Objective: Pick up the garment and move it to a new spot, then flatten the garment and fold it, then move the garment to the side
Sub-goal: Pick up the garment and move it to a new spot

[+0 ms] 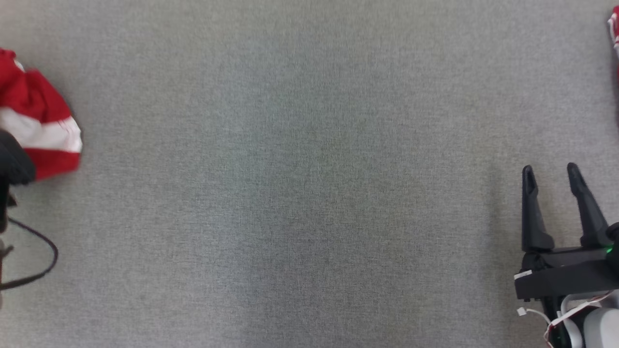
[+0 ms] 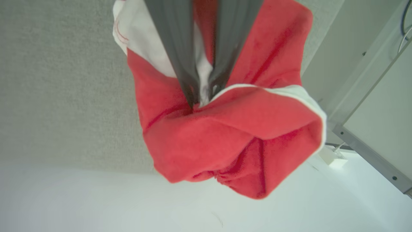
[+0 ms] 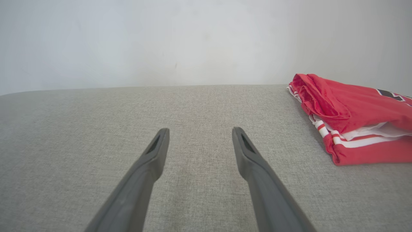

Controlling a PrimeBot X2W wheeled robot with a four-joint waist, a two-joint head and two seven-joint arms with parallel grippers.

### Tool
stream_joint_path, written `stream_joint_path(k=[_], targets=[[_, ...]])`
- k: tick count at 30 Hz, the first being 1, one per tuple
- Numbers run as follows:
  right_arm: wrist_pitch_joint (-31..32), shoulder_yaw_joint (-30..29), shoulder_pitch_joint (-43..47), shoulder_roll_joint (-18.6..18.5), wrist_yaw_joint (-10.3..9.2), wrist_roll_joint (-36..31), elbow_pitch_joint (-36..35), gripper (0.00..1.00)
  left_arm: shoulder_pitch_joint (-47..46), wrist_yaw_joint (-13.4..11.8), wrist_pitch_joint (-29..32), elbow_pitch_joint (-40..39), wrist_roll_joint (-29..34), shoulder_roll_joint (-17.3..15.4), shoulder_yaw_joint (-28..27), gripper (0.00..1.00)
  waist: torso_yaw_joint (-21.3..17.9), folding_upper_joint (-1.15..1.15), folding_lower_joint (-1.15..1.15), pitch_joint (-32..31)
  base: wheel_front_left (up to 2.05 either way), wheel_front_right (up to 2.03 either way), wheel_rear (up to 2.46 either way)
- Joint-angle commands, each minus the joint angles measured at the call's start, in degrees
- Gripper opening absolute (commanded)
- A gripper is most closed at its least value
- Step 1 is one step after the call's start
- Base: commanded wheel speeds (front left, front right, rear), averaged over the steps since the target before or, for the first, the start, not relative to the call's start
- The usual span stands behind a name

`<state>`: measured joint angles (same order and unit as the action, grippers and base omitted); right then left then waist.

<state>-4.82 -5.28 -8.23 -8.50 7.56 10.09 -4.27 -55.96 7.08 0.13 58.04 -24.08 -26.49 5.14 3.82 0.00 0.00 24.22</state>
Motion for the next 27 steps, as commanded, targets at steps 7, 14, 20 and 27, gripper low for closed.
stream_joint_path(k=[7,14,20,27], targets=[[-2.57,1.26,0.61,1.46,-0.16,1.72,4.19,1.00,-4.01,0.04,-8.08,-5.68,2.49,-1.15,1.94,0.00,-0.38,0.00,0.00,-6.44,0.00,0.00,0.00],[-5.46,2.17,1.23,2.94,-0.16,2.98,8.39,1.00,-6.29,0.31,-7.62,-16.81,3.72,0.73,5.85,0.00,-3.72,0.00,0.00,-10.27,0.00,0.00,0.00],[-7.77,2.90,1.58,4.21,-0.16,4.16,11.98,1.00,-5.09,0.12,-2.85,-29.68,2.92,5.12,9.89,0.00,-10.40,0.00,0.00,-12.67,0.00,0.00,0.00],[-8.99,2.99,2.00,4.80,-0.16,4.94,13.92,1.00,-3.31,-1.07,0.25,-37.73,1.69,11.23,13.52,0.00,-15.70,0.00,0.00,-13.22,0.00,0.00,0.00]])
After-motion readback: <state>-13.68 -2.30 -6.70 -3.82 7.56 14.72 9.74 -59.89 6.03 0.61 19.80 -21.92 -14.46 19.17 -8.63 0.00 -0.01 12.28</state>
